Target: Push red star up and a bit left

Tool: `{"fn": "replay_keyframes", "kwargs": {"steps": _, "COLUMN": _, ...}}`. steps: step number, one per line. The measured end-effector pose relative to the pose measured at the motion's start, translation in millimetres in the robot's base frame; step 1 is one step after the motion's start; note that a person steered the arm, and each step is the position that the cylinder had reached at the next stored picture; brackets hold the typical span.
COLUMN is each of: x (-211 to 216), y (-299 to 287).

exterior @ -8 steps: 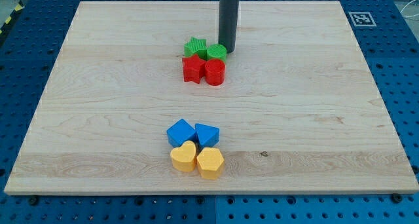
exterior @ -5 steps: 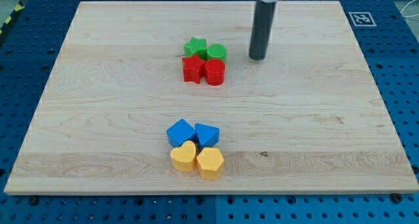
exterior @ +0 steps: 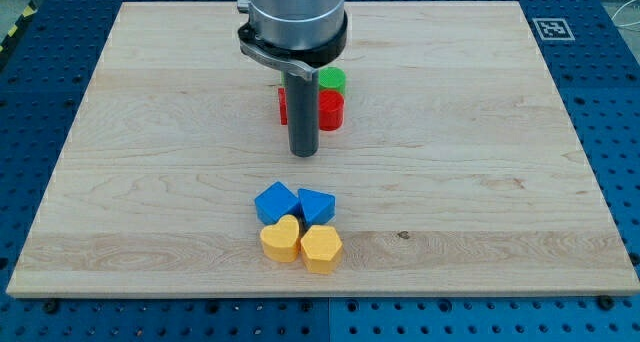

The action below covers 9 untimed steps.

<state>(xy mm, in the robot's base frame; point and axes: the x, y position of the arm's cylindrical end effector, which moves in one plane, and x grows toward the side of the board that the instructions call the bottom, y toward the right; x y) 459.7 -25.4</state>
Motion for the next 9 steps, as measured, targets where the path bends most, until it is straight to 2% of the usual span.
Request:
{"fn": "replay_keyframes", "kwargs": {"steps": 2, "x": -20.1, "y": 17.8}}
{"fn": "replay_keyframes", "kwargs": {"steps": 4, "x": -50.5, "y": 1.0}}
{"fn": "replay_keyframes", "kwargs": {"steps": 7, "x": -72.5, "y": 8.5}}
{"fn": "replay_keyframes", "kwargs": {"steps": 9, "x": -70.2, "y": -41.8}}
